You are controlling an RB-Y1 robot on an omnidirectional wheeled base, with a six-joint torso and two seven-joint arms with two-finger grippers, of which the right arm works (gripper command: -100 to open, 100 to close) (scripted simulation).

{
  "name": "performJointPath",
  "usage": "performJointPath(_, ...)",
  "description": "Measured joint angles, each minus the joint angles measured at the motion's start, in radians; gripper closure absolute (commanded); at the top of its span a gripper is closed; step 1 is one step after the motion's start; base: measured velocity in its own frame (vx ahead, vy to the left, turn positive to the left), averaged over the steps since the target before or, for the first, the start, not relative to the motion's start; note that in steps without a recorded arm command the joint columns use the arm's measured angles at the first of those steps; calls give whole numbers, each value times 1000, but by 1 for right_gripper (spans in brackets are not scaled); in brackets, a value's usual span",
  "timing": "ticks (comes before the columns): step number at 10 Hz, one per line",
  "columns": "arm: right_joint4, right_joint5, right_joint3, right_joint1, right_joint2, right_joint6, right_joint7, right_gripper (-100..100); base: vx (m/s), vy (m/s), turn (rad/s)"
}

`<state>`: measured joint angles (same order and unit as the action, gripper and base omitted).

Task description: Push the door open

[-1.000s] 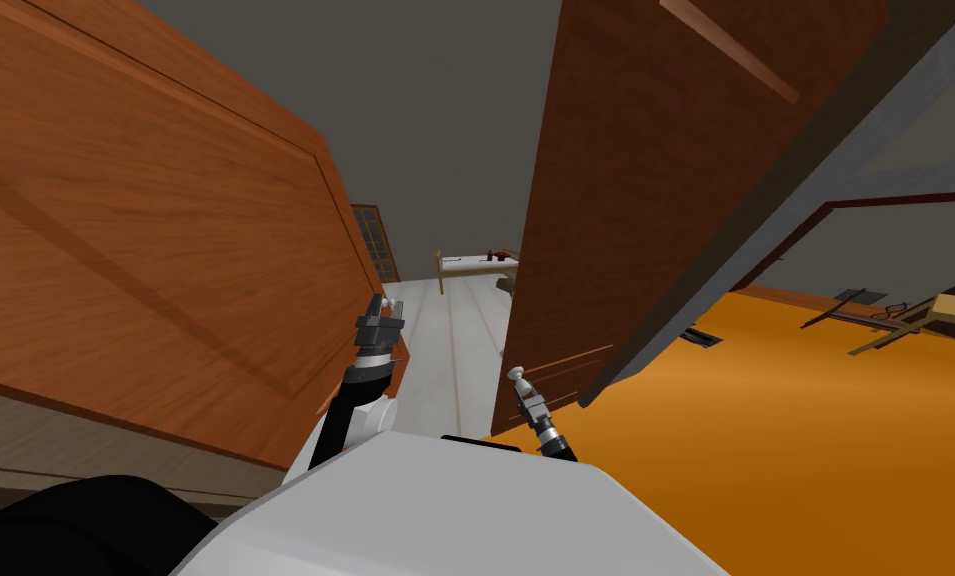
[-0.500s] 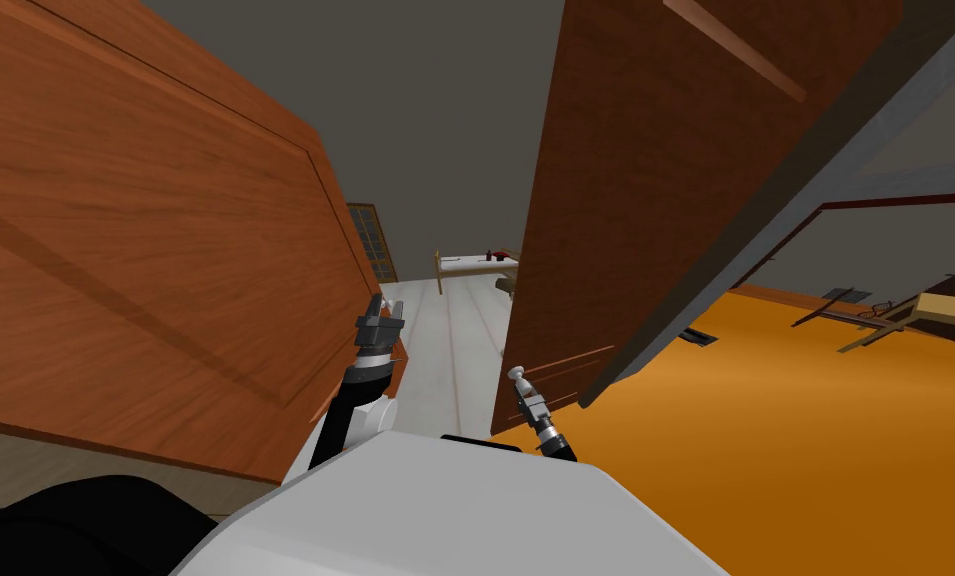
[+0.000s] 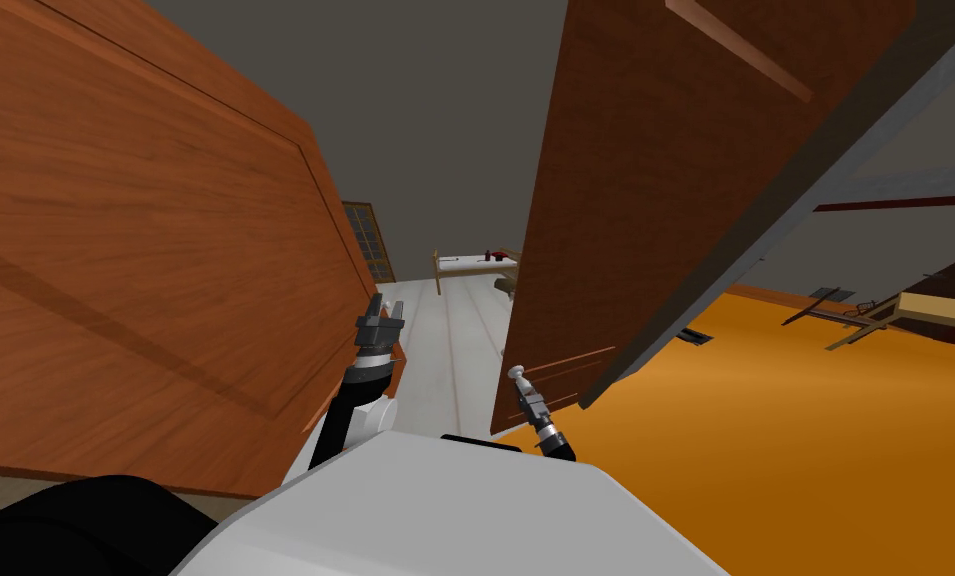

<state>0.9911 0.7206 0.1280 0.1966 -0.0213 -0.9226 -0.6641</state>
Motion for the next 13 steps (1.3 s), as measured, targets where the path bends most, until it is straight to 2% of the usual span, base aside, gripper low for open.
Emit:
performJointPath(3,5,-21,-14,-2,-5,8,73,100,36,20,-33)
performJointPath(5,-14,-39,-20,-16,-13,5,121,100,29,15,-28)
performJointPath(6,-7,-45,-25,-14,-13,11,147,100,50,37,-59)
performJointPath(7,-27,-59,-29,-27,-14,8,169,100,40,30,-15)
performJointPath(12,-17,-99,-52,-35,-24,24,302,100,44,21,-45)
performJointPath(13,-29,-112,-56,-45,-28,24,331,100,35,32,-20)
